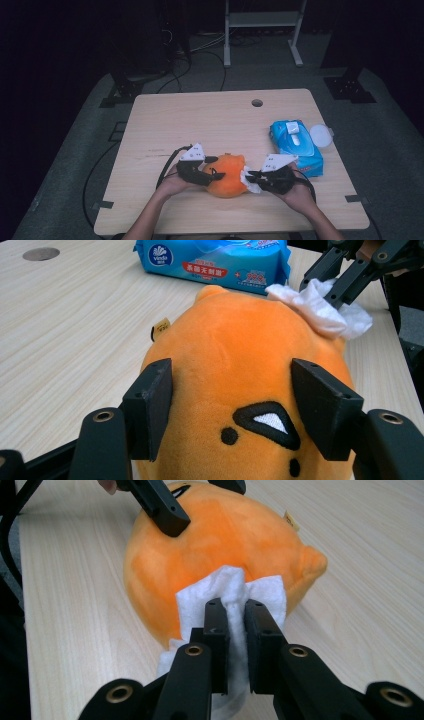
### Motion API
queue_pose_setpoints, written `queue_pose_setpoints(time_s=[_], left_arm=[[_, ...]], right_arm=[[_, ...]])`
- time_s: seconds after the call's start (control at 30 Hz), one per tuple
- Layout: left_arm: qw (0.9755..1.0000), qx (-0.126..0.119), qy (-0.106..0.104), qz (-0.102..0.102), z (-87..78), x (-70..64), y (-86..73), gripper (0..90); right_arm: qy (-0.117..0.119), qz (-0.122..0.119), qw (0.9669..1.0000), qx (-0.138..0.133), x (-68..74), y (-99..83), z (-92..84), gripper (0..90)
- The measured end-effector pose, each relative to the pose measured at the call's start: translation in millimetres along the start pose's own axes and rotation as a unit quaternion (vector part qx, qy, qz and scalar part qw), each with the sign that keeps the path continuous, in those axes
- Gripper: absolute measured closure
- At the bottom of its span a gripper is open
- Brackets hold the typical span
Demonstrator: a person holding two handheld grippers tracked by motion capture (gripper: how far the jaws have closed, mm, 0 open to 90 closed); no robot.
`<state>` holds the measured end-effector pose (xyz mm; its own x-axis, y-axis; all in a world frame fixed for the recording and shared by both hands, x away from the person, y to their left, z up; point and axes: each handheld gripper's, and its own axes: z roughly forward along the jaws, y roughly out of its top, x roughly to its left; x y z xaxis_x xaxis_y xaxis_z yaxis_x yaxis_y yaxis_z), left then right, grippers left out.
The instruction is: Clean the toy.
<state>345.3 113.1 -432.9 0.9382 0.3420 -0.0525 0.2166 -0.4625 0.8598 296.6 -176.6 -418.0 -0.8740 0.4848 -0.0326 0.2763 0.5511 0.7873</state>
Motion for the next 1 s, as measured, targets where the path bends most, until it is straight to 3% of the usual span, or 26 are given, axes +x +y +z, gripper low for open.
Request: queue_pose_setpoints(time_s=[0.1,0.13,0.23,0.37,0.47,0.53,0.63,0.7,0.83,0.93,1.0], left_arm=[[0.9999,0.002,-0.005,0.012,0.8,-3.4,0.6,36.9],[0.9996,0.003,-0.006,0.027,2.2,-6.3,1.3,37.3],[0.9989,0.007,-0.010,0.046,2.8,-9.5,1.9,38.7],[0.9984,0.004,-0.025,0.050,3.0,-9.3,0.4,38.8],[0.9988,0.004,-0.020,0.044,5.1,-10.3,1.5,37.4],[0.9991,0.006,-0.014,0.039,5.1,-9.1,2.2,35.4],[0.9999,0.008,0.001,0.013,2.6,-4.8,1.9,30.2],[1.0000,0.005,0.000,0.001,1.5,-2.3,0.0,28.3],[1.0000,0.006,-0.001,0.004,2.0,-3.5,-0.1,28.7],[0.9998,0.005,-0.006,0.016,4.9,-7.7,1.0,30.8],[0.9996,0.008,-0.006,0.027,8.8,-12.9,3.1,31.4]], right_arm=[[0.002,0.002,1.0000,-0.002,1.1,1.4,0.5,80.5],[-0.001,0.002,1.0000,-0.003,0.7,2.2,2.1,80.5],[-0.009,0.021,0.9996,-0.017,-5.5,6.5,9.0,80.3],[-0.028,0.053,0.9975,-0.038,-18.3,8.4,11.9,80.0],[-0.037,0.084,0.9950,-0.038,-29.2,3.0,15.2,80.1],[-0.035,0.084,0.9953,-0.035,-28.9,1.2,15.3,80.3],[-0.023,0.080,0.9962,-0.027,-25.6,-0.3,11.9,80.3],[-0.009,0.078,0.9968,-0.011,-22.6,-5.0,10.2,80.3],[0.013,0.066,0.9977,0.006,-13.5,-11.4,4.6,80.6],[0.022,0.057,0.9980,-0.016,-7.3,-0.9,0.6,80.6],[0.016,0.056,0.9978,-0.033,-7.0,7.6,2.4,80.5]])
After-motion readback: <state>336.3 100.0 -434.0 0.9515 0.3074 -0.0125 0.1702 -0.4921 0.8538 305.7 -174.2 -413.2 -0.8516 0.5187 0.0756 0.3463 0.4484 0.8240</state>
